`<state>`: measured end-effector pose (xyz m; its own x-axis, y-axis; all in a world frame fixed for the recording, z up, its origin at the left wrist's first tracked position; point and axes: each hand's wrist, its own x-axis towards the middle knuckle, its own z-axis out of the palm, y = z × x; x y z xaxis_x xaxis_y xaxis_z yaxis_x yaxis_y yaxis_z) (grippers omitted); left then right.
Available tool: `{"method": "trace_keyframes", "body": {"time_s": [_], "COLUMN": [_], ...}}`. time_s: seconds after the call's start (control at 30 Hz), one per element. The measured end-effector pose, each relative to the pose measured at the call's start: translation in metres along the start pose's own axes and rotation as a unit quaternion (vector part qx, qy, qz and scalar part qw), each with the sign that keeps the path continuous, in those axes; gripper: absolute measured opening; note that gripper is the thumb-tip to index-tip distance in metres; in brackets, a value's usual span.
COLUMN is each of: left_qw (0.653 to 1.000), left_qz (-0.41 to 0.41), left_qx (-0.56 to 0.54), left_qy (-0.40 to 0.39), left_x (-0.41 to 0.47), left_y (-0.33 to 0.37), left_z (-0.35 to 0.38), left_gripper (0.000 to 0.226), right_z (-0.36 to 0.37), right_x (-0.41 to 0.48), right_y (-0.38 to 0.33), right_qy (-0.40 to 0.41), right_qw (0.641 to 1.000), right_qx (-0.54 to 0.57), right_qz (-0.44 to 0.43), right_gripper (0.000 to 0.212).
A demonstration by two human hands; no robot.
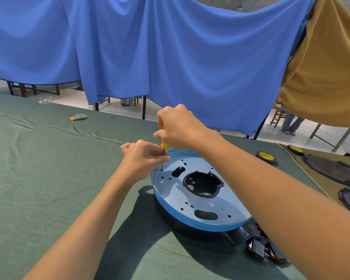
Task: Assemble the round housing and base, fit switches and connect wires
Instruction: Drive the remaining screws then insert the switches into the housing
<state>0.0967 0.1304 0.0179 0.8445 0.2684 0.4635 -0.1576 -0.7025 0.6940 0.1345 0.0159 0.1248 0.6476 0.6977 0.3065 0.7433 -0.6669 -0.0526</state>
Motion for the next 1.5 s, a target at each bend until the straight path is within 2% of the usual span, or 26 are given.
{"method": "trace_keyframes", "body": {"time_s": [0.13, 0.37, 0.43, 0.53, 0.6, 0.77, 0.87, 0.97, 1.07, 1.17, 1.27, 1.4, 1.5], "left_qw": [0.999, 0.999, 0.999, 0.999, 0.999, 0.999, 0.999, 0.999, 0.998, 0.998, 0.998, 0.998, 0.997], "left_qz": [0.006, 0.014, 0.014, 0.016, 0.016, 0.009, 0.010, 0.012, 0.015, 0.019, 0.016, 0.023, 0.019], "left_qx": [0.007, 0.035, 0.034, 0.036, 0.041, 0.049, 0.043, 0.043, 0.053, 0.054, 0.053, 0.047, 0.055], "left_qy": [0.032, -0.025, -0.015, 0.029, 0.031, -0.015, -0.022, 0.028, 0.033, 0.005, -0.017, 0.032, 0.043], "left_x": [-0.001, 0.001, 0.001, -0.001, -0.001, 0.002, 0.001, 0.000, -0.001, 0.001, 0.001, -0.001, -0.001], "left_y": [-0.001, -0.002, -0.003, -0.002, -0.001, -0.003, -0.004, -0.002, 0.001, 0.000, -0.002, 0.000, 0.003], "left_z": [0.002, 0.000, 0.001, 0.003, 0.003, 0.000, 0.002, 0.003, 0.003, 0.002, 0.002, 0.004, 0.003], "left_gripper": [0.010, 0.018, 0.015, 0.010, 0.009, 0.020, 0.018, 0.010, 0.011, 0.016, 0.020, 0.016, 0.013], "right_z": [0.005, 0.000, 0.001, 0.004, 0.003, -0.003, -0.007, -0.006, -0.004, -0.007, -0.007, -0.004, -0.001], "right_x": [-0.004, -0.004, -0.004, -0.004, -0.004, -0.004, -0.001, -0.001, -0.003, -0.002, -0.001, -0.001, -0.002], "right_y": [-0.001, 0.003, 0.004, 0.004, 0.003, 0.004, 0.006, 0.006, 0.006, 0.006, 0.006, 0.006, 0.007], "right_qy": [0.008, 0.024, 0.038, 0.046, 0.038, 0.011, 0.014, 0.017, 0.024, 0.008, 0.005, 0.024, 0.001], "right_qw": [0.999, 0.998, 0.998, 0.998, 0.998, 0.998, 0.999, 0.998, 0.999, 1.000, 1.000, 0.999, 0.999], "right_qx": [-0.026, 0.055, 0.041, 0.020, 0.013, 0.054, 0.041, 0.032, 0.003, 0.015, 0.015, 0.002, -0.010], "right_qz": [0.035, -0.035, -0.010, 0.036, 0.052, -0.020, -0.003, 0.043, 0.042, -0.008, -0.014, 0.041, 0.052], "right_gripper": [0.030, 0.018, 0.017, 0.029, 0.038, 0.020, 0.008, 0.027, 0.038, 0.018, 0.011, 0.032, 0.044]}}
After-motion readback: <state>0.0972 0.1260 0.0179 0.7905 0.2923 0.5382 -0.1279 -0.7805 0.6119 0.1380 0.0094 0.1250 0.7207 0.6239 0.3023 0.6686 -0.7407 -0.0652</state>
